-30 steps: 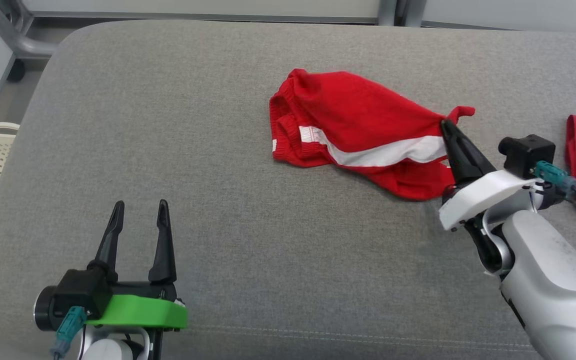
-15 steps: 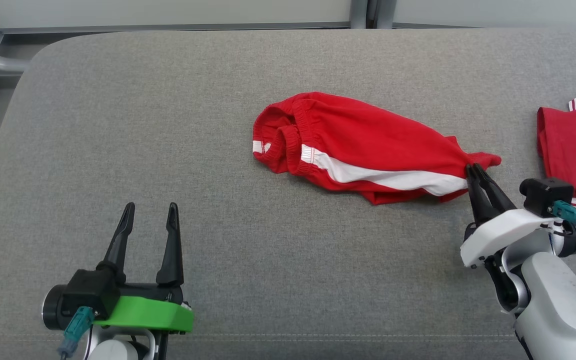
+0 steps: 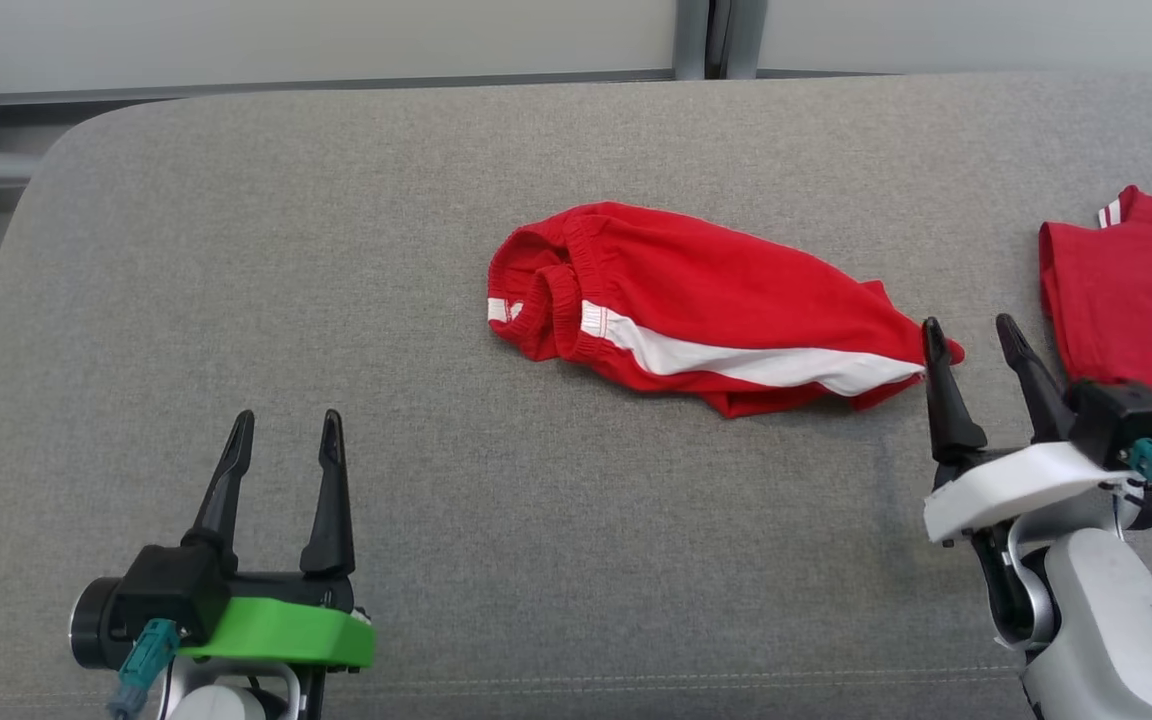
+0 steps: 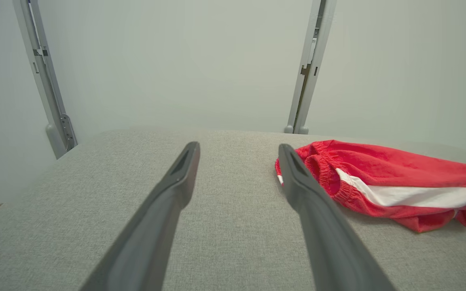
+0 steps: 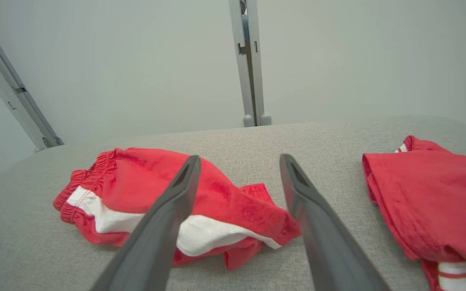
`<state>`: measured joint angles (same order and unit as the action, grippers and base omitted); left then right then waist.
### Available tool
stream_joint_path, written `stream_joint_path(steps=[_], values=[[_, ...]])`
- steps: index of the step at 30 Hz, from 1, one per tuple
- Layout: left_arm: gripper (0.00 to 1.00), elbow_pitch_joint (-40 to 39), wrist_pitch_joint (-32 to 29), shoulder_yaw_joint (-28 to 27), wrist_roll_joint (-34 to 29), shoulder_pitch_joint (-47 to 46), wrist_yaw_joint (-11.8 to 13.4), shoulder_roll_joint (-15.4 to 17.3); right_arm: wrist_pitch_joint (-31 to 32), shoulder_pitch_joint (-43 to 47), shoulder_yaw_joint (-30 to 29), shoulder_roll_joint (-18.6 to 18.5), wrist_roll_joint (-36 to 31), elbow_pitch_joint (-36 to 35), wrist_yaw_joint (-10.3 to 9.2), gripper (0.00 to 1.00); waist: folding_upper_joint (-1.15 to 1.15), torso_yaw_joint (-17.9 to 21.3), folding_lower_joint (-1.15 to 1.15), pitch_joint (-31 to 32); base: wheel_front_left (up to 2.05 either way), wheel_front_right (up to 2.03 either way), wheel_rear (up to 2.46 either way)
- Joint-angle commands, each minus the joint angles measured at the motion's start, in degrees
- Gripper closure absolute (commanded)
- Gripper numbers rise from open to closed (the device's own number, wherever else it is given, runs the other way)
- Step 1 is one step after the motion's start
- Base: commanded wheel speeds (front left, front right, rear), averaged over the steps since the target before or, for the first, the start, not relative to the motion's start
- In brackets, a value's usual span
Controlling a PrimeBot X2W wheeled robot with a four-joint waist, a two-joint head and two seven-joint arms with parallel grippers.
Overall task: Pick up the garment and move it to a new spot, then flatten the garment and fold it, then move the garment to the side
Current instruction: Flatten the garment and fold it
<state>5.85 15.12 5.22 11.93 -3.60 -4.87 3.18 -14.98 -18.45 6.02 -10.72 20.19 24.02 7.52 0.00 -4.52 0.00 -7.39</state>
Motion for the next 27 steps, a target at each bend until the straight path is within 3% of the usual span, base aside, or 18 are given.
stream_joint_path(steps=[1,11,27], values=[[0.00,-0.3,0.0,-0.7,-0.5,0.8,0.0,0.2,-0.2,2.8,-1.6,0.9,-2.1,-3.7,-0.06,0.00,0.00,0.6,0.00,0.8,0.00,0.00,0.00],[0.00,-0.9,0.0,-2.4,-1.5,3.5,0.8,1.1,-0.2,15.3,-5.8,4.9,-8.5,-18.2,-0.06,0.00,0.00,2.6,0.00,4.0,0.00,0.00,0.00],[0.00,1.0,-0.4,-3.0,-1.2,6.3,2.0,2.9,-0.2,23.8,-4.7,7.4,-9.3,-21.9,-0.07,0.00,0.00,4.0,0.00,7.4,0.00,0.00,0.00]])
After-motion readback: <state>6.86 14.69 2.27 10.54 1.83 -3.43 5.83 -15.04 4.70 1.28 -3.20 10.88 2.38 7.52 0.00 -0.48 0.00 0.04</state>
